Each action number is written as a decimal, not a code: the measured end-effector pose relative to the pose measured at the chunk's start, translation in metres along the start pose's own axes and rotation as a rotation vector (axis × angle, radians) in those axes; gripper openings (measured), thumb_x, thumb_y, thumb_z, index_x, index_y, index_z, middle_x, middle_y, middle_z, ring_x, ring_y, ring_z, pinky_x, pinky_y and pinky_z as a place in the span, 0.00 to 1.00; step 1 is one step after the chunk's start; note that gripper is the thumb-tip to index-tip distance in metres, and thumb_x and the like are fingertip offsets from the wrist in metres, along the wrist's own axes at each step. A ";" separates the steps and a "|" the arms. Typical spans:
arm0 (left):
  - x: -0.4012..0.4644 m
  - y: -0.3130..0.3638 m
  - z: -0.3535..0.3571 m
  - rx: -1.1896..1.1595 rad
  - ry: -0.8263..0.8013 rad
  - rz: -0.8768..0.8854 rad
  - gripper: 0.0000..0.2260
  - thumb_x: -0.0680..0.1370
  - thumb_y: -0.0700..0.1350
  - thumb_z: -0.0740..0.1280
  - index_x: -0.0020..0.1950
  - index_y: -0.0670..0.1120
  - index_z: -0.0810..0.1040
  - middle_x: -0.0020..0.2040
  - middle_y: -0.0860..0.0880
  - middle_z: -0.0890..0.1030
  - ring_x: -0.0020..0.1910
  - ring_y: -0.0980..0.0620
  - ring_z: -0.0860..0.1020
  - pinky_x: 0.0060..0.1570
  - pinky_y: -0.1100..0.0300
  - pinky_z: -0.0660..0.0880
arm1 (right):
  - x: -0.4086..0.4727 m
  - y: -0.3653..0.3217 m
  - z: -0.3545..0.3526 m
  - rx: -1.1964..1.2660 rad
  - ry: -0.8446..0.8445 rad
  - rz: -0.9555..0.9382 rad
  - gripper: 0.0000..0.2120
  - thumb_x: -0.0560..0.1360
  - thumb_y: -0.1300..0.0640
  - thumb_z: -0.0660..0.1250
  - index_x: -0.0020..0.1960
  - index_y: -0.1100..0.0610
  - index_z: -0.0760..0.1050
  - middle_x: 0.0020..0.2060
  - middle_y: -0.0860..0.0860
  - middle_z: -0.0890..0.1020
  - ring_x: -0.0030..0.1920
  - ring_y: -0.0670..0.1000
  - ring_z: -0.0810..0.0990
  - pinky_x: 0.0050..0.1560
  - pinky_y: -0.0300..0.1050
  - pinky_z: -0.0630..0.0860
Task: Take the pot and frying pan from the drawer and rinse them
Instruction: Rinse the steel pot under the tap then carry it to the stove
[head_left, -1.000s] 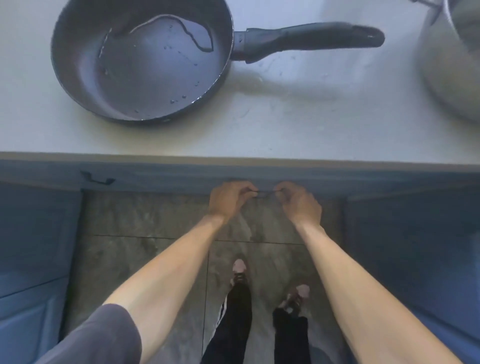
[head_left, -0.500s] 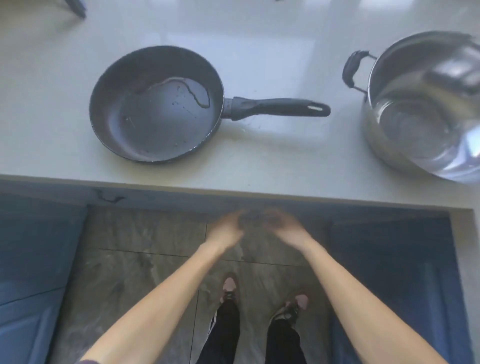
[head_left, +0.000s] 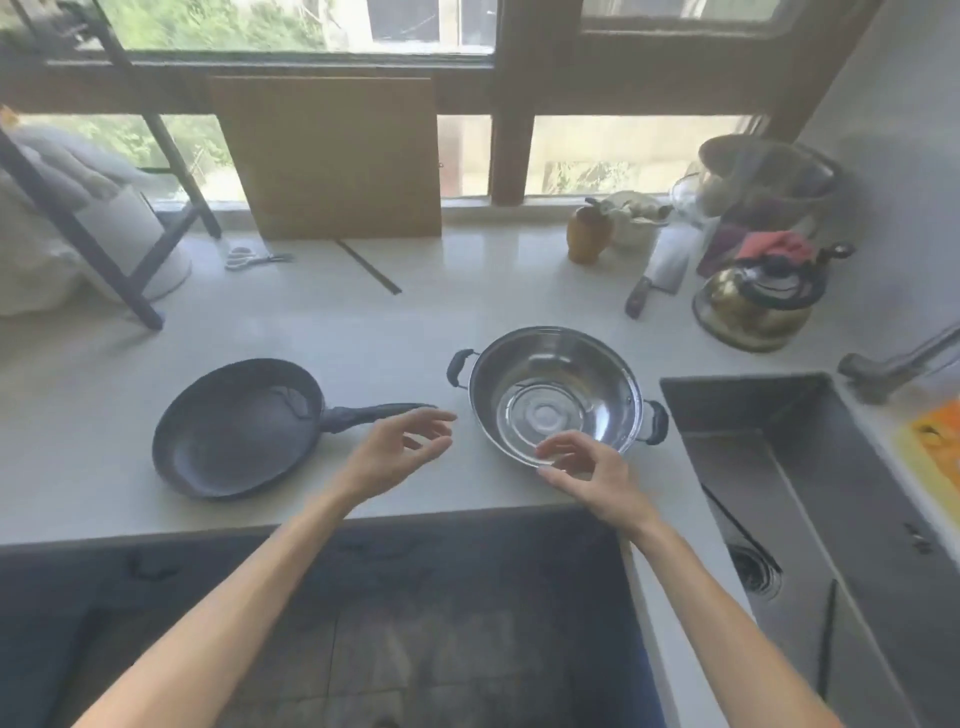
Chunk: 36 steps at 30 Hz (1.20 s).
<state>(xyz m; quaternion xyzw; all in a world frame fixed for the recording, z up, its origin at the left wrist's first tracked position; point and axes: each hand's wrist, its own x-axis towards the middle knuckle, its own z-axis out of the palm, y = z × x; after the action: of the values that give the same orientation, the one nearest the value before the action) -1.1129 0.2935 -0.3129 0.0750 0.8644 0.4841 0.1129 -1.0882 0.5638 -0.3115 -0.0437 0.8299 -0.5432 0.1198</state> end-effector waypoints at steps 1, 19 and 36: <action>0.010 0.007 0.000 0.037 0.000 0.012 0.12 0.76 0.44 0.69 0.52 0.61 0.78 0.47 0.57 0.84 0.50 0.61 0.80 0.49 0.69 0.73 | 0.001 -0.001 -0.012 -0.011 0.014 0.000 0.09 0.70 0.59 0.73 0.49 0.51 0.79 0.47 0.45 0.84 0.46 0.42 0.82 0.49 0.33 0.75; 0.209 -0.042 -0.021 0.429 -0.347 -0.046 0.08 0.78 0.45 0.65 0.45 0.59 0.78 0.37 0.63 0.84 0.50 0.55 0.80 0.57 0.54 0.74 | 0.079 0.116 -0.138 -0.193 0.235 0.495 0.13 0.70 0.55 0.70 0.50 0.40 0.74 0.57 0.48 0.77 0.55 0.48 0.76 0.50 0.42 0.72; 0.337 0.085 0.102 0.346 -0.498 0.217 0.12 0.75 0.40 0.69 0.47 0.59 0.81 0.36 0.59 0.83 0.39 0.60 0.82 0.53 0.57 0.72 | -0.025 0.129 -0.214 0.146 0.559 0.537 0.10 0.71 0.67 0.67 0.42 0.52 0.75 0.40 0.53 0.80 0.40 0.50 0.80 0.40 0.31 0.73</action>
<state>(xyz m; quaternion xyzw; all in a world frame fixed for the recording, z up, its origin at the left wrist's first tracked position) -1.4085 0.5018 -0.3328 0.3008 0.8667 0.3060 0.2543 -1.1090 0.8119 -0.3433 0.3332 0.7715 -0.5411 0.0296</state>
